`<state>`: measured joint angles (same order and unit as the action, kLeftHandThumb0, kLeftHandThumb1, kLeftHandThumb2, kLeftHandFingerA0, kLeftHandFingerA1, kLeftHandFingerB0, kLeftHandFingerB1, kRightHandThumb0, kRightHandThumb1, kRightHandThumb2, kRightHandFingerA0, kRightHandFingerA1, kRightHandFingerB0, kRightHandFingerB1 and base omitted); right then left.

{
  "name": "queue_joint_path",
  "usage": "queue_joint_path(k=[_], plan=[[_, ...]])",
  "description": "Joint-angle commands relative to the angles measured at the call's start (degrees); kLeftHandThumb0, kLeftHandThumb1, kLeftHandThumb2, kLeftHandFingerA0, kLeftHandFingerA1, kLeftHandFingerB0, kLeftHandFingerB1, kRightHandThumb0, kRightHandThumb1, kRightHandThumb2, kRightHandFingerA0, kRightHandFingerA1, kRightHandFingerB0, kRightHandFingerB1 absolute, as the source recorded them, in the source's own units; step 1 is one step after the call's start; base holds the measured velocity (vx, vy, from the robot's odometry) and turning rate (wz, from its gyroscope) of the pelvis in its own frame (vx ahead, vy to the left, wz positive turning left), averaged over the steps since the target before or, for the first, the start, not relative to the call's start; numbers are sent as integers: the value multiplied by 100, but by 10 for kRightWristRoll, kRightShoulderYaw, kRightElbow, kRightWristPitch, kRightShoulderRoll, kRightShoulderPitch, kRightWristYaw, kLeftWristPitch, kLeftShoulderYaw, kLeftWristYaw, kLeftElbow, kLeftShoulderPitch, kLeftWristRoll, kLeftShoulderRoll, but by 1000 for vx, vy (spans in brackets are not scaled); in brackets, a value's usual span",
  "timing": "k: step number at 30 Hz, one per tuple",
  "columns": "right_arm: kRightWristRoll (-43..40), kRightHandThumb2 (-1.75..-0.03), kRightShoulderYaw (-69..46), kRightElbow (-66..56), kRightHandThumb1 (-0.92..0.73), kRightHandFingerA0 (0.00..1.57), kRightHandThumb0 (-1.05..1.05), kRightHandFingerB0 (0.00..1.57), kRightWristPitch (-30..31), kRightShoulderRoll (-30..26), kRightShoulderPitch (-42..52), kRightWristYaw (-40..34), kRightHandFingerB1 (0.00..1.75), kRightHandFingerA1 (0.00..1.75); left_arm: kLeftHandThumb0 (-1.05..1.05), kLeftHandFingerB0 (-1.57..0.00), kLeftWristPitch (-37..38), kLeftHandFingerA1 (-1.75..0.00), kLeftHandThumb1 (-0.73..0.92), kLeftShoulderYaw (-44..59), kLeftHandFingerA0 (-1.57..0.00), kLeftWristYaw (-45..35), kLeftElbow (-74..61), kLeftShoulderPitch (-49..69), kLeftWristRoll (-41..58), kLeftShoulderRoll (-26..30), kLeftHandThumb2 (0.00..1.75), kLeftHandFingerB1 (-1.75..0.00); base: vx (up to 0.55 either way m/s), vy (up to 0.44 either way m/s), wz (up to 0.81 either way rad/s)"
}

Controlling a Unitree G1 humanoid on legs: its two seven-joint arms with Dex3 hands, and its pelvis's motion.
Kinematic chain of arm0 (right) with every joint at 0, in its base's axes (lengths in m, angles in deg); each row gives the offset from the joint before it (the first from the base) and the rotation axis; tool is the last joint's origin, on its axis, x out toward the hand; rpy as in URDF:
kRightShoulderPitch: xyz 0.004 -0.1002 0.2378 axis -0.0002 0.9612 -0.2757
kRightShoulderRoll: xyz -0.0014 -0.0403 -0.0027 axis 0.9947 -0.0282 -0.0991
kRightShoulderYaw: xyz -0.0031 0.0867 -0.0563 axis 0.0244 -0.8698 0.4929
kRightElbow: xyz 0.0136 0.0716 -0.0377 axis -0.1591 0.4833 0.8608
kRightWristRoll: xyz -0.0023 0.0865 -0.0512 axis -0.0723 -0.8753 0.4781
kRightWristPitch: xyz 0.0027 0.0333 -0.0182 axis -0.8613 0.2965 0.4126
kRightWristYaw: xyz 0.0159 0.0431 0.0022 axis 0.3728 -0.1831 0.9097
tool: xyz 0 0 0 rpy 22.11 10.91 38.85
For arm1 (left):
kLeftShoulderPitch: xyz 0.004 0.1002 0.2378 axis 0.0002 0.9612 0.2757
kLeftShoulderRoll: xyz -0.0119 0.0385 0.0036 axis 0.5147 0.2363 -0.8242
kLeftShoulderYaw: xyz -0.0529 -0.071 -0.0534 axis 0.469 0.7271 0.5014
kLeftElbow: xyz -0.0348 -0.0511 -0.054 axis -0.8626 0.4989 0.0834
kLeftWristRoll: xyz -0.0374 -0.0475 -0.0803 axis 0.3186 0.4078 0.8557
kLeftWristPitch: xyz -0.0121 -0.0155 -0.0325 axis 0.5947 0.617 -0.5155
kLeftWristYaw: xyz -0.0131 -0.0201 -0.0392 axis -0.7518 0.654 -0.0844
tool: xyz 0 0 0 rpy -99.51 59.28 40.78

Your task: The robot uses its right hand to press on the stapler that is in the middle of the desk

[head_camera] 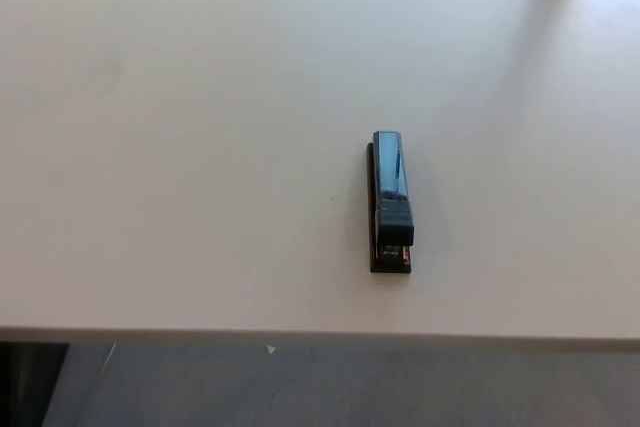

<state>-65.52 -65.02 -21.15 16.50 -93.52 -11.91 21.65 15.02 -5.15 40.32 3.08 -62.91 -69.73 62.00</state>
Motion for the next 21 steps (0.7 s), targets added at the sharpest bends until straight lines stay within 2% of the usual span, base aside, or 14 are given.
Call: queue_joint_path(k=[1, 2, 4, 6, 7, 10, 11, 13, 14, 17, 18, 19, 20, 21], plan=[[-33, -67, -17, -110, -78, 120, -7, 77, -38, -39, -35, -38, 105, 123, -47, -3, 9, -16, 92, -4, 0, 1, 2, 0, 0, 17, 86, -20, 0, 0, 0], [-28, -62, -14, -155, -77, 121, -10, 80, -20, -37, -42, -54, 102, 121, -47, -2, 9, -16, 92, -4, -1, 1, 3, 0, 1, 17, 85, -20, 0, 0, 0], [-39, -64, -4, -267, -79, 124, -9, 78, 18, -35, -72, -54, 108, 126, -47, -3, 8, -16, 92, -5, 0, 0, 5, -1, 1, 17, 84, -20, 0, 0, 0], [-27, -73, 18, -349, -69, 124, -5, 83, 65, -38, -87, -63, 106, 124, -48, -3, 7, -17, 92, -3, 0, -2, 7, -2, 3, 17, 84, -21, 0, 0, 0], [-27, -73, 32, -400, -71, 122, -4, 79, 83, -34, -93, -60, 106, 132, -46, -1, 8, -16, 92, -4, -4, -3, 7, -2, 3, 17, 84, -19, 0, 0, 0], [-28, -79, 68, -482, -70, 120, -1, 82, 129, -29, -142, -72, 104, 130, -48, -2, 6, -14, 92, -8, 0, 0, 4, -1, -2, 20, 83, -18, 0, 0, 0], [-26, -83, 79, -497, -67, 118, 2, 82, 139, -29, -155, -73, 106, 132, -48, -3, 5, -15, 92, -8, 0, 0, 2, 0, -2, 20, 83, -19, 0, 0, 0], [-16, -79, 110, -526, -68, 121, -1, 80, 150, -28, -189, -69, 106, 130, -46, -2, 13, -14, 92, -7, 0, -6, 2, 3, 1, 18, 86, -19, 0, 0, 0], [-18, -93, 132, -545, -61, 124, 2, 85, 173, -22, -220, -74, 112, 122, -46, -1, 18, -13, 92, -7, 0, -5, 3, 2, 0, 18, 86, -18, 0, 0, 0], [-24, -87, 175, -563, -69, 126, -2, 80, 177, -4, -283, -63, 105, 128, -48, -2, 11, -14, 92, -7, 0, -4, 8, -2, 1, 19, 84, -19, 0, 0, 0], [-26, -109, 194, -565, -56, 132, -5, 84, 168, 7, -305, -48, 94, 124, -48, -3, 10, -15, 92, -6, 0, -3, 8, -2, 2, 19, 84, -20, 0, 0, 0], [-17, -109, 205, -571, -56, 132, -5, 84, 176, 11, -314, -50, 94, 124, -48, -3, 12, -15, 92, -8, 0, -3, 8, 0, 1, 19, 84, -20, 0, 0, 0], [-18, -92, 210, -572, -67, 126, -4, 80, 175, 15, -319, -44, 99, 127, -48, -3, 14, -15, 92, -9, 0, -1, 8, 1, 0, 18, 83, -20, 0, 0, 0], [-34, -97, 224, -576, -67, 124, -4, 79, 184, 25, -336, -28, 104, 125, -48, -2, 13, -15, 92, -8, 0, -2, 8, 2, 1, 18, 84, -20, 0, 0, 0]])
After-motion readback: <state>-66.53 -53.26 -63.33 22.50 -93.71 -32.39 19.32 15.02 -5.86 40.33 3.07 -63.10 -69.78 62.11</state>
